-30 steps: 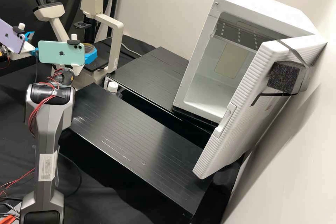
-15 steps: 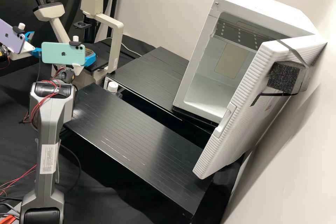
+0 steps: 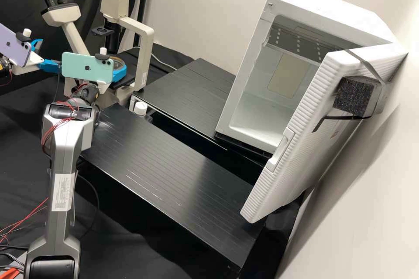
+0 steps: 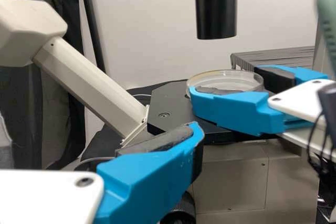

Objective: Take out the petri dish and place it under the microscope.

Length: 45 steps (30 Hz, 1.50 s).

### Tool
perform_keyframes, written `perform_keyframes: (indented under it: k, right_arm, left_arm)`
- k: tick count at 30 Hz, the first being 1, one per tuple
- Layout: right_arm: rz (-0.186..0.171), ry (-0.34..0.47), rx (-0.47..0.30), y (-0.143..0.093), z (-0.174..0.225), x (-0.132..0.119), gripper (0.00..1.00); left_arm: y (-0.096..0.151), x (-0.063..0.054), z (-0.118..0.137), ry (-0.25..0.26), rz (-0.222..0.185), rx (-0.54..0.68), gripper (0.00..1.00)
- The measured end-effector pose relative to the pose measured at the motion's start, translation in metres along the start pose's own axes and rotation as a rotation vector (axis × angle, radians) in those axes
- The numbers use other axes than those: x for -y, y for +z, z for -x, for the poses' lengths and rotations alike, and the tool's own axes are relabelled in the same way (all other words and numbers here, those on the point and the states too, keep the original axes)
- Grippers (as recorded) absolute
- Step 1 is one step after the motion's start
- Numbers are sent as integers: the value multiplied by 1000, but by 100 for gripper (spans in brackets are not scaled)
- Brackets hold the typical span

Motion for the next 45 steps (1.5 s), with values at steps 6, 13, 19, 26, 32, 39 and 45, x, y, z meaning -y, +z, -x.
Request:
perform_keyframes:
  k: [6, 13, 19, 26, 32, 39, 45]
  right_arm:
    - [12, 14, 24, 1, -11, 2, 0]
    - [22, 24, 49, 1, -22, 4, 0]
    - [16, 21, 58, 1, -28, 6, 0]
    - [18, 11, 56, 2, -28, 6, 100]
    - [44, 5, 42, 2, -29, 5, 100]
    - [52, -5, 14, 1, -28, 7, 100]
    - [35, -27, -13, 2, -21, 8, 100]
  left_arm:
    - [0, 0, 0, 0, 0, 0, 100]
    - [0, 0, 0, 0, 0, 0, 100]
    - [0, 0, 0, 0, 0, 0, 100]
    - [0, 0, 0, 0, 0, 0, 100]
    - [0, 0, 0, 0, 0, 0, 100]
    - [0, 0, 0, 0, 0, 0, 100]
    - [0, 0, 0, 0, 0, 0, 100]
